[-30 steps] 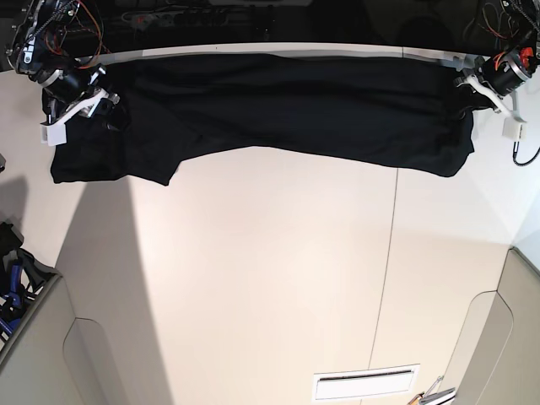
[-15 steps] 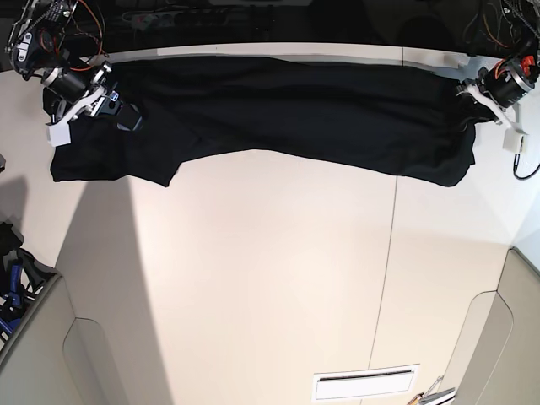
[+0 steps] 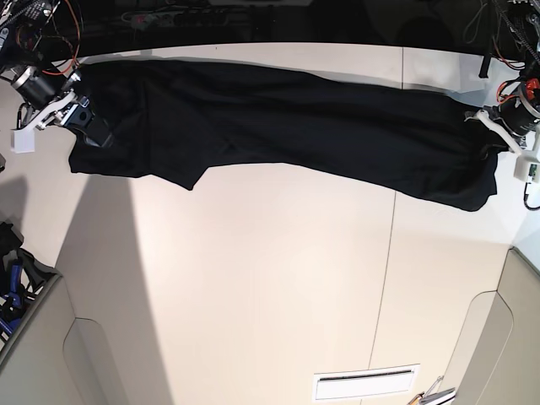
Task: Fold the T-shirt properly
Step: 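Carry the left gripper's end over toward the right gripper to fold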
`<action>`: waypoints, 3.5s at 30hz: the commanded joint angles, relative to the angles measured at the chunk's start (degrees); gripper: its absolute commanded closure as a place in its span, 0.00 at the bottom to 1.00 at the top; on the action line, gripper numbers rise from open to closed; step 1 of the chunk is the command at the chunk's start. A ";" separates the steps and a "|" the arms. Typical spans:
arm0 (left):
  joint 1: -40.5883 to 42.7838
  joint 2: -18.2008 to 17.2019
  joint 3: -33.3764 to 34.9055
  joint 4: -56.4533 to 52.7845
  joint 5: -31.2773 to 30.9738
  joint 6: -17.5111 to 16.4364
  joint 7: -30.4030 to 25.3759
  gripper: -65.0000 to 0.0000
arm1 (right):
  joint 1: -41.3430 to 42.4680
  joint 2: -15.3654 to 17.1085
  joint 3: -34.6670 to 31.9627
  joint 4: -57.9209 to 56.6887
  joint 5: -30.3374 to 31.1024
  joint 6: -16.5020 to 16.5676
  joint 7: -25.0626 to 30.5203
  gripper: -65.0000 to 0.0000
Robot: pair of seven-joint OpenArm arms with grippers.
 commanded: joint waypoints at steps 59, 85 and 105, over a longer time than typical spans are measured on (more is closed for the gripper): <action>0.96 18.58 56.72 15.06 2.56 -2.60 -6.51 0.43 | 0.11 6.21 -1.77 -13.22 -8.74 -0.20 9.20 0.42; -0.33 18.71 26.51 23.74 4.20 -3.39 -1.09 0.43 | 0.13 6.19 -12.04 -13.22 -8.90 -0.22 8.83 0.43; 3.45 14.58 16.06 23.52 2.54 -2.97 2.91 0.43 | 5.40 8.55 -4.00 -13.14 -8.96 -0.20 5.88 1.00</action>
